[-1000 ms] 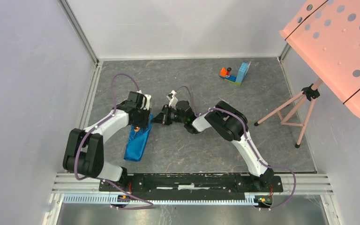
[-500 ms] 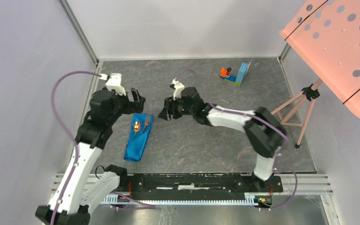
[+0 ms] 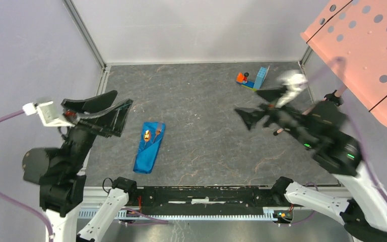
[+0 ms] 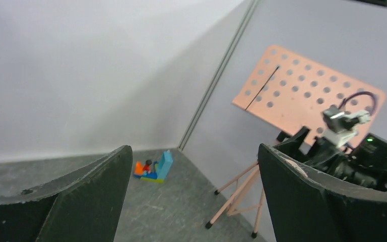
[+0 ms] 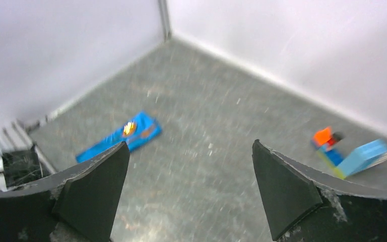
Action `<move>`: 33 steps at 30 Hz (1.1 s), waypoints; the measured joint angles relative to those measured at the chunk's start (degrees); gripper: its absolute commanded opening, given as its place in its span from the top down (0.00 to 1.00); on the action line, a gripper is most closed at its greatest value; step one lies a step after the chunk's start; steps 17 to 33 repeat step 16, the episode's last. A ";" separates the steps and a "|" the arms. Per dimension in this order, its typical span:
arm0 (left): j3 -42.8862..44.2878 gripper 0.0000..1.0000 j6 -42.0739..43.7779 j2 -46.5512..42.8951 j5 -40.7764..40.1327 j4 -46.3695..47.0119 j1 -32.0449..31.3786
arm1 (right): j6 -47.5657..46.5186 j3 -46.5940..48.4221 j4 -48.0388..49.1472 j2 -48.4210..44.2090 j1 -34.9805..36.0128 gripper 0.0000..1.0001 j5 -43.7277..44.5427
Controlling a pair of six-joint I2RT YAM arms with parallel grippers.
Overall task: Fold the napkin into a case and place the utensils inside
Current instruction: Reset both arms
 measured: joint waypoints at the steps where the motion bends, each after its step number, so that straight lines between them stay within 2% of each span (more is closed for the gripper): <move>1: 0.37 0.00 -0.37 -0.63 -0.02 0.26 0.00 | -0.61 3.61 -1.70 -1.60 -0.02 0.02 1.42; 4: 1.90 0.00 -1.07 -2.64 -0.48 0.90 0.00 | -2.27 12.17 -4.98 -6.36 -0.02 0.02 4.96; 9: 4.52 0.00 -1.11 -3.72 -0.76 2.19 0.00 | -3.63 17.81 -6.71 -14.34 -0.07 0.02 10.36; 16: 5.44 0.00 -1.09 -1.75 0.96 0.57 0.00 | -3.56 15.58 -8.52 -17.16 -0.24 0.02 14.14; 33: 5.44 0.00 -1.09 -1.75 0.96 0.57 0.00 | -3.56 15.58 -8.52 -17.16 -0.24 0.02 14.14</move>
